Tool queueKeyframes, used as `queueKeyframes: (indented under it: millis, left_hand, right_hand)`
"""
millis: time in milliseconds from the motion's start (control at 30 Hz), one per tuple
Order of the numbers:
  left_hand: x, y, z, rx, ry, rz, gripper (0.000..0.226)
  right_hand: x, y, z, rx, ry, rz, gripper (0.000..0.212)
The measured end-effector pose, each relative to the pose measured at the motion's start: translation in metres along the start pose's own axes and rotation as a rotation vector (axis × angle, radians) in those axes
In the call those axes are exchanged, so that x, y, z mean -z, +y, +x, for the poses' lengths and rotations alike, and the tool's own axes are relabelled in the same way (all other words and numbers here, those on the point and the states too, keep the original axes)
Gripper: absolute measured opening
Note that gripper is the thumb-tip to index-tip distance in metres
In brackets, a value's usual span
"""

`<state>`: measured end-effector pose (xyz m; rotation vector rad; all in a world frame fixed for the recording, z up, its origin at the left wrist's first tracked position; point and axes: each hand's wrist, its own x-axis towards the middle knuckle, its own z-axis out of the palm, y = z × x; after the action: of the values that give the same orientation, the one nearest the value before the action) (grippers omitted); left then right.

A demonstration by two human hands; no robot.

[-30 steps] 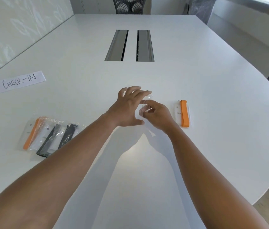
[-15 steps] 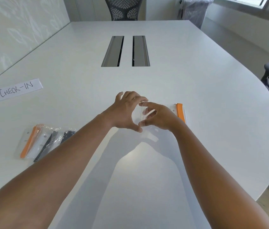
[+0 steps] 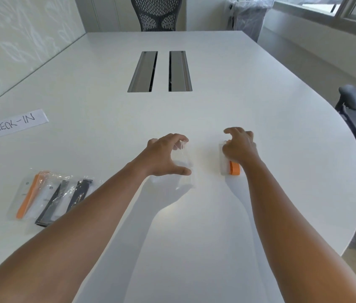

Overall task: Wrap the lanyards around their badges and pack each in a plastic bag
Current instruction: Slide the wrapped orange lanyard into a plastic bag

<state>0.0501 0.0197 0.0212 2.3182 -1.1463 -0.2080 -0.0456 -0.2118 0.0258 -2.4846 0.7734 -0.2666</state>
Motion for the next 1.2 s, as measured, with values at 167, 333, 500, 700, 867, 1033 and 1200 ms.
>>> queueKeyframes:
  millis: [167, 333, 500, 700, 867, 1033, 1200]
  left_hand:
    - [-0.004, 0.001, 0.004, 0.021, -0.037, 0.007, 0.089]
    - [-0.006, -0.002, 0.006, 0.051, -0.06, 0.008, 0.089]
    - [-0.009, -0.006, 0.005, 0.061, -0.072, 0.028, 0.092]
    - [-0.009, -0.009, 0.002, 0.08, -0.054, 0.039, 0.094]
    - [-0.008, -0.011, -0.001, 0.1, -0.003, 0.027, 0.094]
    - [-0.007, -0.012, -0.006, 0.129, 0.043, 0.007, 0.095]
    - [-0.003, -0.007, -0.007, 0.139, 0.069, -0.004, 0.094]
  right_hand:
    - [-0.003, 0.016, 0.0, -0.078, -0.117, -0.014, 0.06]
    - [-0.002, 0.015, 0.002, -0.077, -0.04, 0.087, 0.053]
    - [0.001, 0.009, 0.003, -0.238, -0.18, 0.27, 0.05]
    - [0.002, 0.0, -0.002, -0.302, -0.27, 0.503, 0.016]
    - [0.008, -0.011, 0.0, -0.323, -0.281, 0.614, 0.011]
    - [0.016, -0.017, 0.002, -0.31, -0.072, 0.797, 0.01]
    - [0.019, -0.027, 0.002, -0.27, 0.021, 0.871, 0.009]
